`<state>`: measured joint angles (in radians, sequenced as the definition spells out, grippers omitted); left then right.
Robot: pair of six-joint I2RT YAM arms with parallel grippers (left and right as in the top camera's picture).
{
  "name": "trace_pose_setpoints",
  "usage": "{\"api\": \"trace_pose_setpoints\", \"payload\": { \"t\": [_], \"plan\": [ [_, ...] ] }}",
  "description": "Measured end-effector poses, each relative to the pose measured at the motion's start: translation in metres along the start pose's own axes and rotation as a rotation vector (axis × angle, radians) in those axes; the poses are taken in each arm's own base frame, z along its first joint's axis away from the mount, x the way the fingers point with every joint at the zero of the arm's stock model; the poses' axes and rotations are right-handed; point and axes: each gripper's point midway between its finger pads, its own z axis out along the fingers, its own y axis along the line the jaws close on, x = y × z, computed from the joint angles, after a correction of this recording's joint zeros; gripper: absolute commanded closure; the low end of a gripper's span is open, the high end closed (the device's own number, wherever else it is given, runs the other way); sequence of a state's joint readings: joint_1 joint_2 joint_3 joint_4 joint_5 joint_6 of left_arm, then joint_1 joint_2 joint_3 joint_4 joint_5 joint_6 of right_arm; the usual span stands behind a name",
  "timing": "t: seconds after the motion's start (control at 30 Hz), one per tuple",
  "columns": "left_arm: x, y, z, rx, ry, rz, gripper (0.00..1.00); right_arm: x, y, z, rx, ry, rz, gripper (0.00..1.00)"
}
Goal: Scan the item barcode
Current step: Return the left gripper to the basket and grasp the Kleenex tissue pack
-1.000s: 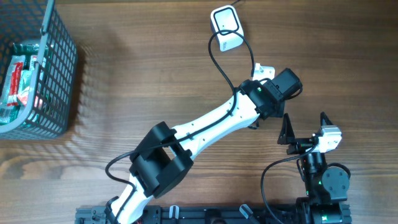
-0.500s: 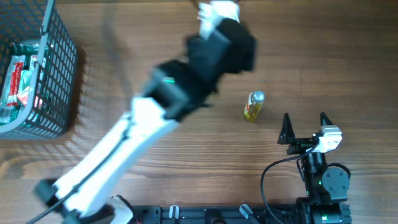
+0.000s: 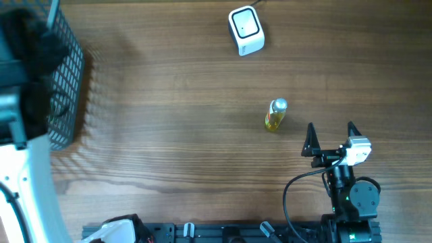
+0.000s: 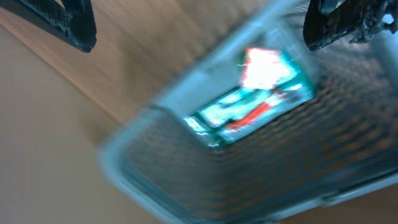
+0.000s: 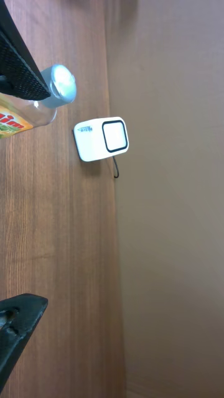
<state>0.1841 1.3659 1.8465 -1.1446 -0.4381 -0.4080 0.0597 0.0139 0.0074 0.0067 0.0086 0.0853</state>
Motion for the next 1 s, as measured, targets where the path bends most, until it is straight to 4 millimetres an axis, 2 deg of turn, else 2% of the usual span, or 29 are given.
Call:
{"api": "trace_pose_setpoints", "payload": {
  "t": [0.03,0.13,0.2,0.3,0.43,0.6,0.83,1.0],
  "plan": [
    [-0.003,0.022,0.008,-0.057,0.012,-0.031,0.0,0.0,0.0,0.0,0.0,0.0,0.0,0.0],
    [-0.002,0.064,0.026,-0.161,0.062,-0.094,0.0,0.0,0.0,0.0,0.0,0.0,0.0,0.0],
    [0.005,0.093,0.044,-0.228,0.128,-0.142,0.0,0.0,0.0,0.0,0.0,0.0,0.0,0.0],
    [0.021,0.11,0.072,-0.234,0.243,-0.182,0.0,0.0,0.0,0.0,0.0,0.0,0.0,0.0],
    [0.042,0.12,0.109,-0.2,0.379,-0.194,0.0,0.0,0.0,0.0,0.0,0.0,0.0,0.0],
    [0.069,0.112,0.145,-0.113,0.518,-0.175,0.0,0.0,0.0,0.0,0.0,0.0,0.0,0.0],
    [0.095,0.11,0.174,-0.095,0.624,-0.159,0.0,0.0,0.0,0.0,0.0,0.0,0.0,0.0],
    [0.121,0.113,0.194,-0.1,0.678,-0.154,0.01,0.0,0.0,0.0,0.0,0.0,0.0,0.0]
  ]
}}
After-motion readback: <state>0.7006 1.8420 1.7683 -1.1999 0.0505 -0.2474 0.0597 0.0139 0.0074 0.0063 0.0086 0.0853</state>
